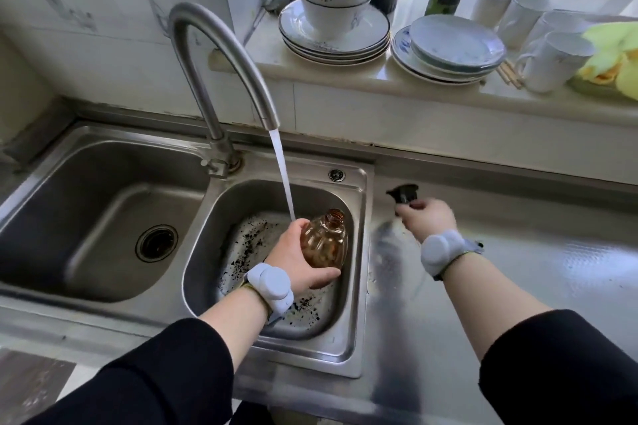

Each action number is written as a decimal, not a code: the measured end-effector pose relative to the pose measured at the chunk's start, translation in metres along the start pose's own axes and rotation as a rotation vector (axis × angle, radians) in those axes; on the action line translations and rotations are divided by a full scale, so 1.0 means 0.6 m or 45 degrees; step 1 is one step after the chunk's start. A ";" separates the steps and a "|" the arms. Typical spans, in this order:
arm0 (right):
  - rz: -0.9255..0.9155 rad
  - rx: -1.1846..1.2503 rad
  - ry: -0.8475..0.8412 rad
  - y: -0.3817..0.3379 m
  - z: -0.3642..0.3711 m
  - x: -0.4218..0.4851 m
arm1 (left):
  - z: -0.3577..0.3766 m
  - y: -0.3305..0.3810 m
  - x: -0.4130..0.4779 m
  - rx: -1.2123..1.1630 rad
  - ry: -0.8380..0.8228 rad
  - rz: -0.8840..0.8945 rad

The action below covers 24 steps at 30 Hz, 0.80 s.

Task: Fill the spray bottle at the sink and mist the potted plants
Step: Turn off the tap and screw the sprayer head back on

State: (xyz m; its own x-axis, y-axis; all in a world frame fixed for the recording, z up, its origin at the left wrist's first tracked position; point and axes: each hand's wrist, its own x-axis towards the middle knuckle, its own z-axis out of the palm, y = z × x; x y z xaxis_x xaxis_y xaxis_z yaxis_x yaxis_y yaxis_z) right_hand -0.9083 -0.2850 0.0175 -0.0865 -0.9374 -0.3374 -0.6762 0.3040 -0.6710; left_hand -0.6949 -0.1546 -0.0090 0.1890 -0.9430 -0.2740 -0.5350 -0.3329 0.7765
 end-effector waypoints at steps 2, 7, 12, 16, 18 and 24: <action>-0.129 0.357 0.034 -0.046 -0.027 -0.024 | -0.002 -0.001 0.002 0.034 -0.041 0.015; -0.432 1.040 -0.044 -0.146 -0.075 -0.084 | -0.006 -0.001 -0.001 0.141 -0.083 0.058; -0.617 1.119 -0.063 -0.186 -0.081 -0.127 | -0.014 0.003 -0.009 0.200 -0.100 0.096; -0.708 0.973 -0.038 -0.195 -0.069 -0.151 | -0.027 0.009 -0.016 0.202 -0.110 0.124; -0.730 0.896 -0.036 -0.196 -0.060 -0.160 | -0.031 0.013 -0.020 0.191 -0.107 0.137; -0.801 0.896 0.002 -0.210 -0.042 -0.174 | -0.039 0.019 -0.026 0.193 -0.150 0.163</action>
State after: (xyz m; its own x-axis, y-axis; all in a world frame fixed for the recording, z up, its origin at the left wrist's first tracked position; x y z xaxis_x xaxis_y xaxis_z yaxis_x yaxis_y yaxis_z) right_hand -0.8325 -0.2299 0.1540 0.1432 -0.9642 0.2231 -0.0020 -0.2257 -0.9742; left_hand -0.6847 -0.1436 0.0178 0.0192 -0.9680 -0.2502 -0.6675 -0.1987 0.7176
